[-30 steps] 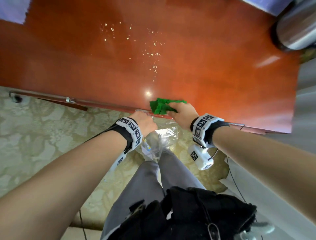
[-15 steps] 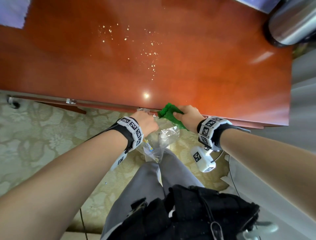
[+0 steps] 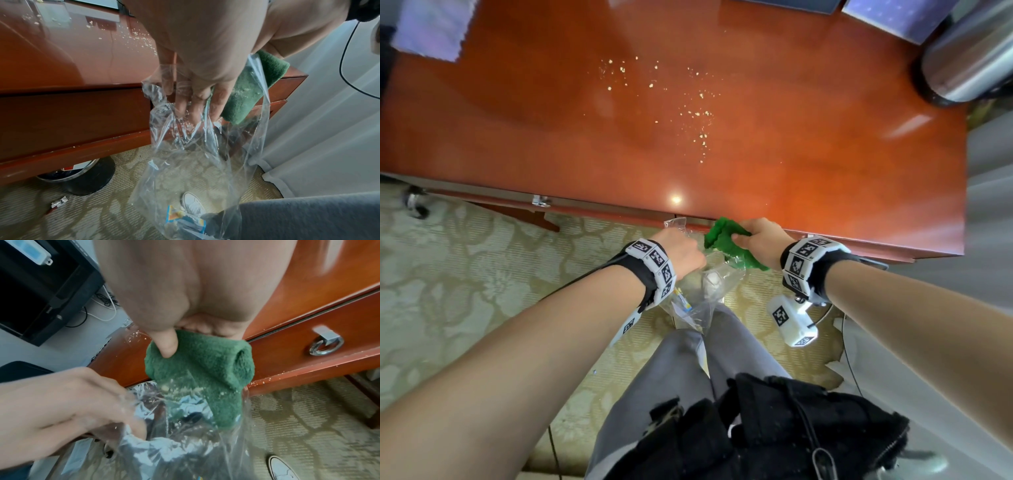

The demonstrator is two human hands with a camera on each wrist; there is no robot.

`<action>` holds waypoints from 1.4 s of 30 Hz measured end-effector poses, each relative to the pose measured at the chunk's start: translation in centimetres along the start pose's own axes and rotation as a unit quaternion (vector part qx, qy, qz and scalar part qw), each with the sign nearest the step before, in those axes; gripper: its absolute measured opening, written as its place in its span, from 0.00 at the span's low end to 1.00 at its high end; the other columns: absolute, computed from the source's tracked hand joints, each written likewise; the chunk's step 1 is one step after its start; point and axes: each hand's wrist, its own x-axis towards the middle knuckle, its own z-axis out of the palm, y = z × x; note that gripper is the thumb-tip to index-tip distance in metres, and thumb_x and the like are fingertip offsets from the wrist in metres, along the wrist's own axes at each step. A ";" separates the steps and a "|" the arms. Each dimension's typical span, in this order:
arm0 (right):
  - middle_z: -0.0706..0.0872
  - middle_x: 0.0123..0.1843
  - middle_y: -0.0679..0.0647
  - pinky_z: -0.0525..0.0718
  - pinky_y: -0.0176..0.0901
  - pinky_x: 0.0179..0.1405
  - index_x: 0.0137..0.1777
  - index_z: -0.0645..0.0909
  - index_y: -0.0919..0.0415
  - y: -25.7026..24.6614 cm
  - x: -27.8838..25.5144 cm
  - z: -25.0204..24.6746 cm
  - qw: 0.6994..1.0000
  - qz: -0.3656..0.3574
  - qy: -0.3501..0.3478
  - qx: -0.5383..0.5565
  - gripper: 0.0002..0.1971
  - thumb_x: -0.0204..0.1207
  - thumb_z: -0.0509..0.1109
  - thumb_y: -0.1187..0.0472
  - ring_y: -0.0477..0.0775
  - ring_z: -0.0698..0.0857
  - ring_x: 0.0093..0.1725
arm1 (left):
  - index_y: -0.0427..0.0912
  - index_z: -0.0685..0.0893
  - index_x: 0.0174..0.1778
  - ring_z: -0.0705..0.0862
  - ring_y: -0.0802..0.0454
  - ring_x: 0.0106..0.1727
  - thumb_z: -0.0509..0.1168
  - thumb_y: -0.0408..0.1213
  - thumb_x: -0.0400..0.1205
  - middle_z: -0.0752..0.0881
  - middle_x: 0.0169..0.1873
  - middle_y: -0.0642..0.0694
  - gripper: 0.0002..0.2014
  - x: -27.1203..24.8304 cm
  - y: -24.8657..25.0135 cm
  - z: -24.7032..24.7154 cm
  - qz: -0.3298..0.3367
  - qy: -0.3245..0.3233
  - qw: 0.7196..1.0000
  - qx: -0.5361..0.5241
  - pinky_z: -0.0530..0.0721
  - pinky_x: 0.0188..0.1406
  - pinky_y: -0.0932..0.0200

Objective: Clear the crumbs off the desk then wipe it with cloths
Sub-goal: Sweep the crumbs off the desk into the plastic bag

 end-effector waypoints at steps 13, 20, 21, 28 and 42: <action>0.85 0.42 0.59 0.79 0.43 0.33 0.63 0.83 0.59 -1.5 -0.1 2.1 0.999 0.007 0.040 -0.018 0.12 0.85 0.64 0.59 0.57 0.82 0.37 | 0.45 0.83 0.63 0.80 0.49 0.37 0.61 0.27 0.85 0.81 0.37 0.50 0.15 -1.8 0.5 0.7 0.002 0.015 1.000 0.025 0.81 0.36 0.55; 0.90 0.51 0.64 0.88 0.53 0.52 0.61 0.84 0.66 -2.0 1.4 0.9 0.994 0.041 0.075 0.074 0.13 0.85 0.66 0.57 0.62 0.88 0.46 | 0.46 0.82 0.67 0.81 0.48 0.40 0.61 0.28 0.86 0.85 0.48 0.47 0.16 -2.2 -1.1 1.1 0.001 0.008 1.000 0.022 0.81 0.37 0.52; 0.90 0.52 0.65 0.88 0.55 0.56 0.61 0.84 0.66 -2.2 1.7 0.5 0.991 0.043 0.080 0.096 0.13 0.84 0.66 0.58 0.64 0.89 0.50 | 0.45 0.82 0.66 0.82 0.48 0.41 0.61 0.28 0.86 0.85 0.47 0.47 0.15 -2.2 -1.4 1.2 0.003 0.005 1.000 0.017 0.83 0.38 0.53; 0.90 0.52 0.59 0.85 0.54 0.61 0.57 0.87 0.61 -4.6 5.8 -5.3 0.964 0.045 0.152 0.214 0.10 0.79 0.72 0.61 0.60 0.89 0.53 | 0.42 0.84 0.54 0.84 0.48 0.42 0.63 0.26 0.84 0.84 0.40 0.48 0.09 -1.2 -3.6 0.9 0.007 0.011 1.000 -0.005 0.89 0.46 0.49; 0.88 0.50 0.56 0.78 0.39 0.45 0.62 0.85 0.56 -16.3 19.4 -19.9 0.946 -0.096 0.309 0.015 0.18 0.77 0.59 0.63 0.56 0.84 0.49 | 0.42 0.87 0.56 0.87 0.45 0.48 0.64 0.28 0.84 0.89 0.46 0.45 0.09 0.3 -7.7 0.8 0.059 -0.013 0.998 -0.033 0.85 0.54 0.46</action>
